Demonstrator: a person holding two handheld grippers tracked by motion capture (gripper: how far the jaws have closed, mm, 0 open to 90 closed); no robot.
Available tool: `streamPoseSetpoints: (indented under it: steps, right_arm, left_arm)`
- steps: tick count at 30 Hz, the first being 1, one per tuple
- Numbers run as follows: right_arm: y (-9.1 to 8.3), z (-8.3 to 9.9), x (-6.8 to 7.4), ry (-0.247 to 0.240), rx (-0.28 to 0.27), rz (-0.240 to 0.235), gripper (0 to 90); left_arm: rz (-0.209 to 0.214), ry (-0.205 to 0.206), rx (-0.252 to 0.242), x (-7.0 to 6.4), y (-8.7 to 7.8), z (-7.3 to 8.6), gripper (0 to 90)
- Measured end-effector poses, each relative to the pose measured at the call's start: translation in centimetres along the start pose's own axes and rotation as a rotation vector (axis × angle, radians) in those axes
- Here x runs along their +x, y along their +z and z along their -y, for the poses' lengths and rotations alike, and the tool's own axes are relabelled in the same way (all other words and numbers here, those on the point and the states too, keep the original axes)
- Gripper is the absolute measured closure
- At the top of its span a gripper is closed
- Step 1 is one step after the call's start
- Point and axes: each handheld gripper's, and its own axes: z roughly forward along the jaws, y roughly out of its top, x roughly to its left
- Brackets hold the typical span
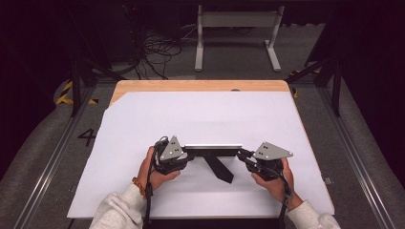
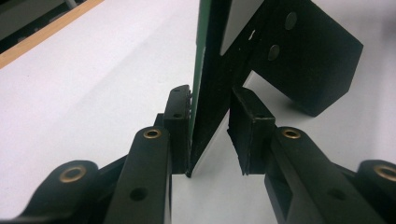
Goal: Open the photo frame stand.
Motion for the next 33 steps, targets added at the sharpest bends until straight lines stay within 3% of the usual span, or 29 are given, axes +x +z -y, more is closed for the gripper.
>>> streamPoseSetpoints:
  steps: [11, 21, 33]
  right_arm:
    - [0.7, -0.3, -0.3, 0.018, 0.005, 0.013, 80.4]
    - [1.5, -0.6, -1.4, 0.047, 0.001, -0.012, 79.8]
    - [2.3, -0.8, -1.9, 0.077, -0.005, -0.010, 79.9]
  left_arm:
    - [0.025, 0.009, 0.000, -0.2, -0.3, 0.1, 75.5]
    - [0.044, 0.010, -0.007, -0.3, -0.4, 0.2, 78.4]
    - [0.058, 0.008, -0.007, -0.5, -0.4, 0.1, 81.1]
